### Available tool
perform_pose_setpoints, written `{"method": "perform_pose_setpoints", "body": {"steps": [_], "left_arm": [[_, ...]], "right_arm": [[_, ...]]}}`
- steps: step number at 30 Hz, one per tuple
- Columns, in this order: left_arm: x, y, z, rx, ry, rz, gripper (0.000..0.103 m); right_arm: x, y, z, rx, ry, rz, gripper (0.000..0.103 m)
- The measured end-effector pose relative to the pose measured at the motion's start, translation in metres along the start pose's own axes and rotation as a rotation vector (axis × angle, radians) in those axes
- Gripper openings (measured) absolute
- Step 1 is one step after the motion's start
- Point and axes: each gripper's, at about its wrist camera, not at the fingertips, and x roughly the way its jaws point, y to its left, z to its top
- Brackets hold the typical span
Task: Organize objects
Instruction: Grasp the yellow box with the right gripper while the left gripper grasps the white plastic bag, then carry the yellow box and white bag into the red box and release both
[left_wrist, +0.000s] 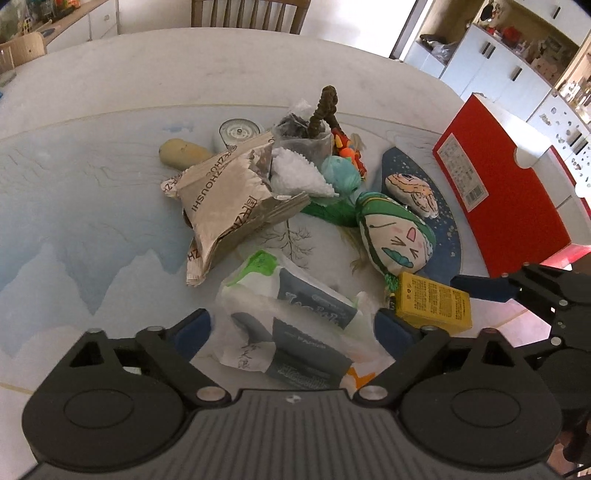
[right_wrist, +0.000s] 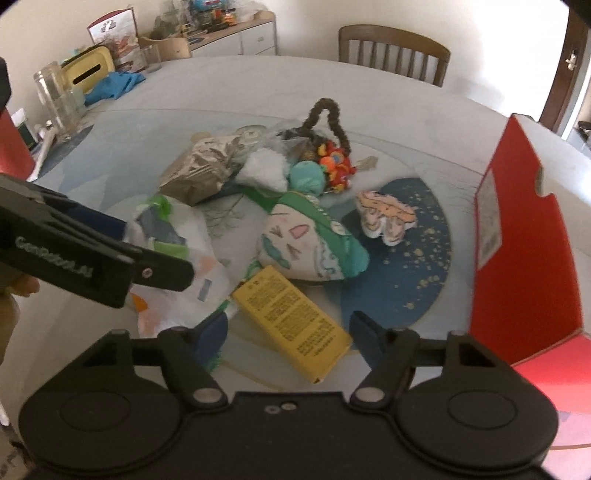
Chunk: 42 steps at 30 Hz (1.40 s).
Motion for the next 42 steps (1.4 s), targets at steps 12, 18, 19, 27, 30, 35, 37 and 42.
{"method": "perform_pose_setpoints", "body": {"steps": [12, 18, 19, 27, 30, 35, 37, 42], "left_arm": [[-0.011, 0.009, -0.004, -0.012, -0.032, -0.041, 0.058], [-0.021, 0.009, -0.005, 0.011, -0.054, -0.051, 0.04], [-0.023, 0.009, -0.006, 0.015, -0.054, -0.05, 0.037], [-0.04, -0.002, -0.009, 0.02, -0.091, -0.018, 0.031], [-0.05, -0.01, -0.007, 0.022, -0.112, 0.013, 0.03], [-0.072, -0.027, 0.006, 0.051, -0.147, 0.042, 0.03], [-0.081, -0.037, 0.012, 0.066, -0.169, 0.05, 0.03], [-0.1, -0.067, 0.031, 0.096, -0.23, 0.034, 0.03]], "right_arm": [[-0.003, 0.01, -0.006, -0.004, 0.052, 0.002, 0.029], [-0.018, 0.003, -0.011, 0.059, 0.031, 0.015, 0.028], [-0.02, 0.002, -0.012, 0.068, 0.028, 0.021, 0.028], [-0.046, -0.012, -0.011, 0.074, -0.048, 0.025, 0.027], [-0.06, -0.023, -0.007, 0.062, -0.081, 0.037, 0.028], [-0.082, -0.043, 0.0, 0.048, -0.125, 0.065, 0.028], [-0.092, -0.052, 0.002, 0.049, -0.146, 0.069, 0.028], [-0.109, -0.08, 0.007, 0.07, -0.189, 0.063, 0.028]]}}
